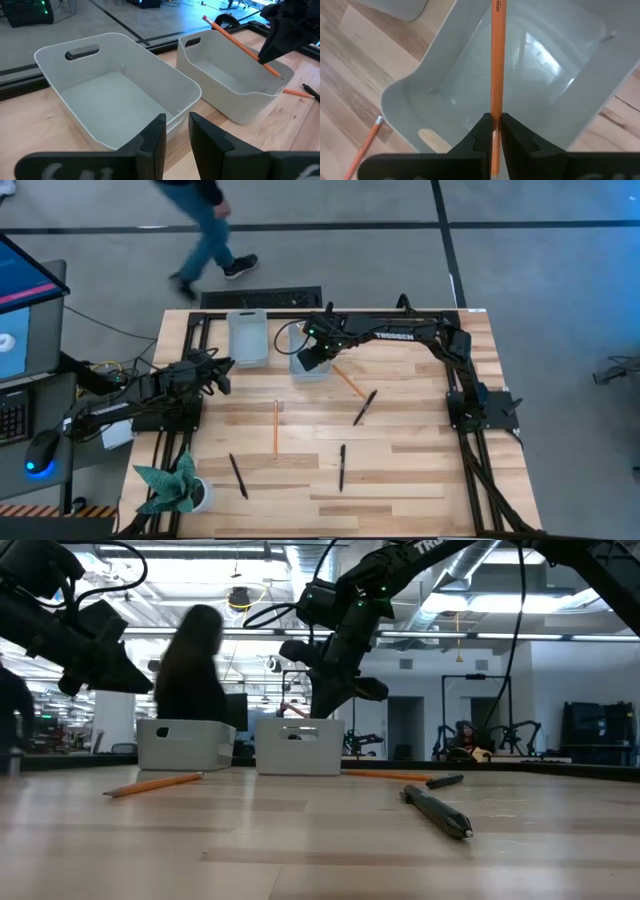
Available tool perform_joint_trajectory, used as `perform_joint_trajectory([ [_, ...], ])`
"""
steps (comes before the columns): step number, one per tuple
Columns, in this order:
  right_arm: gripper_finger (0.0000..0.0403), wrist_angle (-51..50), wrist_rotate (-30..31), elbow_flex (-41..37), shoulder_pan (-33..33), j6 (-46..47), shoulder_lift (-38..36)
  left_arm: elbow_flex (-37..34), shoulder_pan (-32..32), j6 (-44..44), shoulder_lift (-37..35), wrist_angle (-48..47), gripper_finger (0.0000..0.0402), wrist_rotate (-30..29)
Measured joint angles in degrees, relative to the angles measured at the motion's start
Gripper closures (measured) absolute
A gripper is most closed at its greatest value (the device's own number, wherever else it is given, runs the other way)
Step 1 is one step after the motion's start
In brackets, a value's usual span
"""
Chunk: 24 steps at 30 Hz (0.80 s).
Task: Sort pens & pencils
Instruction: Put the top orange pencil into the right gray bin
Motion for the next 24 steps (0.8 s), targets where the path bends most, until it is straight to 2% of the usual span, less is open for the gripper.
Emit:
perform_joint_trajectory([
  [12, 0.035, 0.0, 0.19, 0.0, -0.01, 0.0, 0.0, 0.0, -0.02, -0.02, 0.0, 0.0, 0.0329, 0.0],
  [24, 0.0308, 0.02, 0.21, 0.02, -0.01, 0.04, 0.0, 0.0, -0.02, 0.0, 0.0, 0.02, 0.0329, 0.0],
])
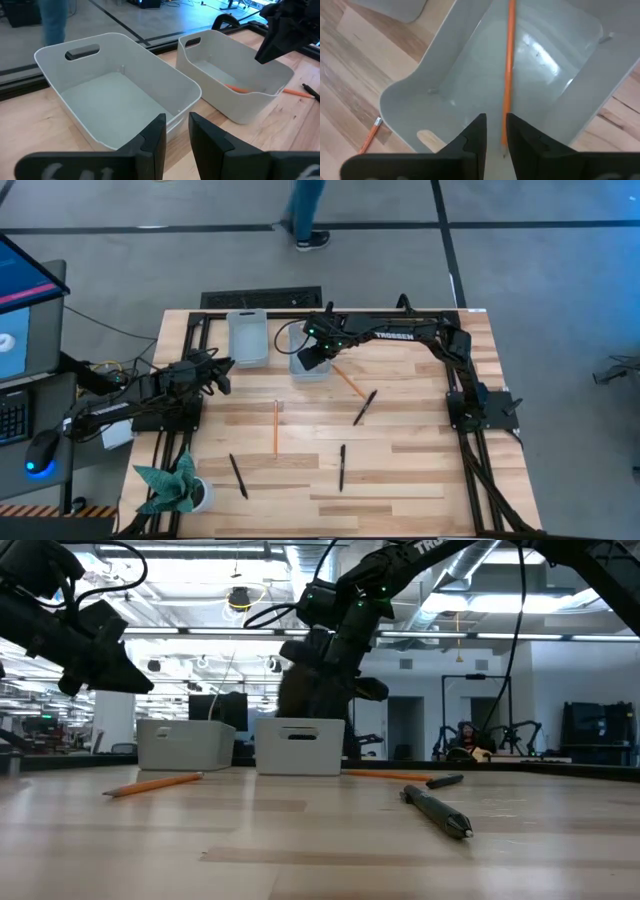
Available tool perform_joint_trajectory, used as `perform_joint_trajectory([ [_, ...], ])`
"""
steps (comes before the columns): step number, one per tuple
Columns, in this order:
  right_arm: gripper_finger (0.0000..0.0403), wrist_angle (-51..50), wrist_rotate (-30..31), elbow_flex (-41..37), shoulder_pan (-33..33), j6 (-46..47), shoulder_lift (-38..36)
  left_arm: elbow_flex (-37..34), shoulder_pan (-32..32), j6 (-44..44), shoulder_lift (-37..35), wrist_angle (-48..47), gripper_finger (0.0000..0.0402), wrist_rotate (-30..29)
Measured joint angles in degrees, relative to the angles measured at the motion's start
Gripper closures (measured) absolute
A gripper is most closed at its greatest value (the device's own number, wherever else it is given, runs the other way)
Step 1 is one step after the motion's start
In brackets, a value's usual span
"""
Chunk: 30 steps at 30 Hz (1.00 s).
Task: Sort pens & pencils
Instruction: Put the top orange pencil into the right gray bin
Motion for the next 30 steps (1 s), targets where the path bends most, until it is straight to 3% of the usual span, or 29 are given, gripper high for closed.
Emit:
perform_joint_trajectory([
  [10, 0.0301, 4.11, 0.0, 0.32, -0.56, -0.02, 0.0, 0.0, 0.02, 0.0, 0.0, -0.01, 0.0329, 0.0],
  [17, 0.0301, 2.36, 0.04, 4.58, -1.69, -2.88, 0.02, 0.0, 0.02, -0.01, 0.0, 0.0, 0.0329, 0.0],
  [30, 0.0301, -24.12, 3.26, 15.32, -1.54, -9.51, 0.02, 0.0, 0.0, 0.0, 0.0, -0.02, 0.0329, 0.0],
])
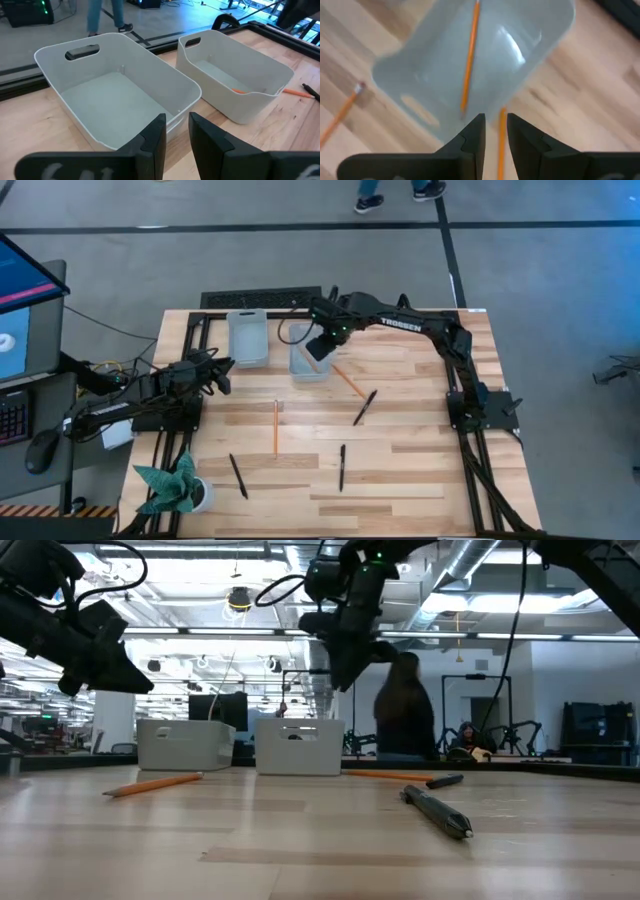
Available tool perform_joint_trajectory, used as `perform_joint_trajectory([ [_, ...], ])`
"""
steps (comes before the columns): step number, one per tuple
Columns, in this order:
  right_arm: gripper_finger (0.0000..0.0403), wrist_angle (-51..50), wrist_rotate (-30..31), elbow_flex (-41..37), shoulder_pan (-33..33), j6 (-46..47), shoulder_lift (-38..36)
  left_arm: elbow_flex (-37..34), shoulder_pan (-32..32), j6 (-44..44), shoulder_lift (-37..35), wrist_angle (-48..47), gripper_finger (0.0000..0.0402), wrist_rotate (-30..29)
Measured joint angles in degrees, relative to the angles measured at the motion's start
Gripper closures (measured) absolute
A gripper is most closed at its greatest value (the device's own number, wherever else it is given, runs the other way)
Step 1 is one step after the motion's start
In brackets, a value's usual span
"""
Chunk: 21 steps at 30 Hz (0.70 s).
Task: Sort pens & pencils
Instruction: Put the top orange pencil into the right gray bin
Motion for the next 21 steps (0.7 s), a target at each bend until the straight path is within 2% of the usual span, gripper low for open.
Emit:
perform_joint_trajectory([
  [7, 0.0301, -11.03, 0.29, -0.05, 2.1, -0.5, 0.0, 0.0, 0.01, 0.0, -0.02, 0.0, 0.0329, 0.0],
  [12, 0.0301, -11.05, 4.24, -0.08, 3.63, -2.7, 0.0, 0.02, 0.01, 0.0, 0.01, 0.0, 0.0329, 0.0],
  [16, 0.0301, -11.07, 9.69, -0.1, 4.33, -5.65, 0.0, 0.01, 0.01, -0.01, -0.02, 0.0, 0.0329, 0.0],
  [21, 0.0301, -11.6, 10.73, -2.74, 4.24, -6.68, -0.1, 0.0, 0.02, -0.55, -0.01, 0.0, 0.0329, 0.34],
])
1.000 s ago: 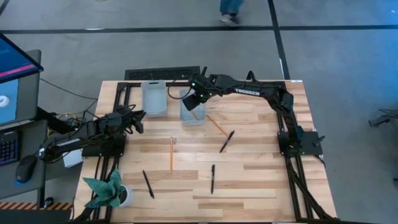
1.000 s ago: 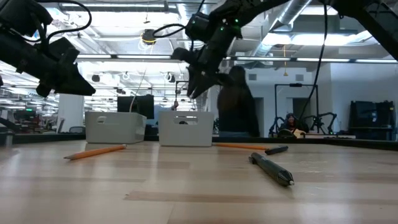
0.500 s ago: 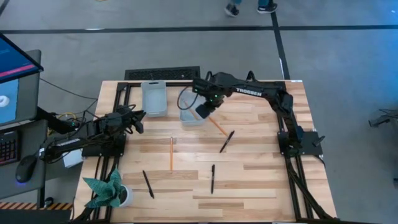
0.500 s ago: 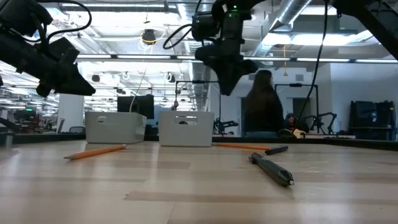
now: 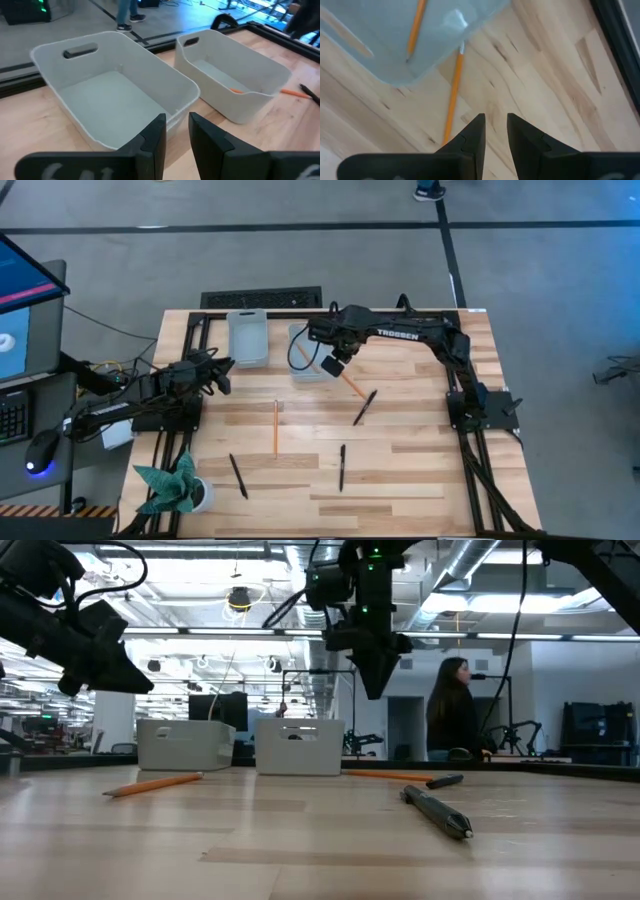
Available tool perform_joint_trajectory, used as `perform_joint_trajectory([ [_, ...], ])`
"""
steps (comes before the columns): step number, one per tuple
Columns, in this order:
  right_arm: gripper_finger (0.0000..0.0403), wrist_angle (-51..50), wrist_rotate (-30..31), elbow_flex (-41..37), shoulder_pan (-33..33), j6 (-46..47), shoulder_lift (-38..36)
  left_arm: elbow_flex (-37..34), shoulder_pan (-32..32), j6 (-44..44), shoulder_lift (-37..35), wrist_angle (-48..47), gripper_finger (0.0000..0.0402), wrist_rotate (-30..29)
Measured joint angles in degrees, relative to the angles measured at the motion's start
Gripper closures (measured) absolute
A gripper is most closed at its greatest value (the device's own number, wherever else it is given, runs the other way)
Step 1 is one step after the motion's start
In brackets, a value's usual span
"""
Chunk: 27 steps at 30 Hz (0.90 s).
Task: Sort pens & pencils
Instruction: Put the top orange pencil into the right gray bin
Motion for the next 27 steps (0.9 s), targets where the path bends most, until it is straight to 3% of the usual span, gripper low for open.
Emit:
perform_joint_trajectory([
  [10, 0.0301, 5.38, -0.45, -7.82, -0.46, -0.94, -2.45, 0.0, -0.02, 0.13, 0.01, 0.0, 0.0329, 2.24],
  [16, 0.0301, 15.25, -0.99, -18.29, -0.46, -1.06, -7.94, 0.01, -0.01, 0.11, 0.01, -0.01, 0.0329, 2.24],
  [27, 0.0301, 31.67, -8.06, -37.22, -0.81, 7.27, -19.67, 0.02, 0.0, 0.7, 0.01, 0.17, 0.0329, 1.82],
])
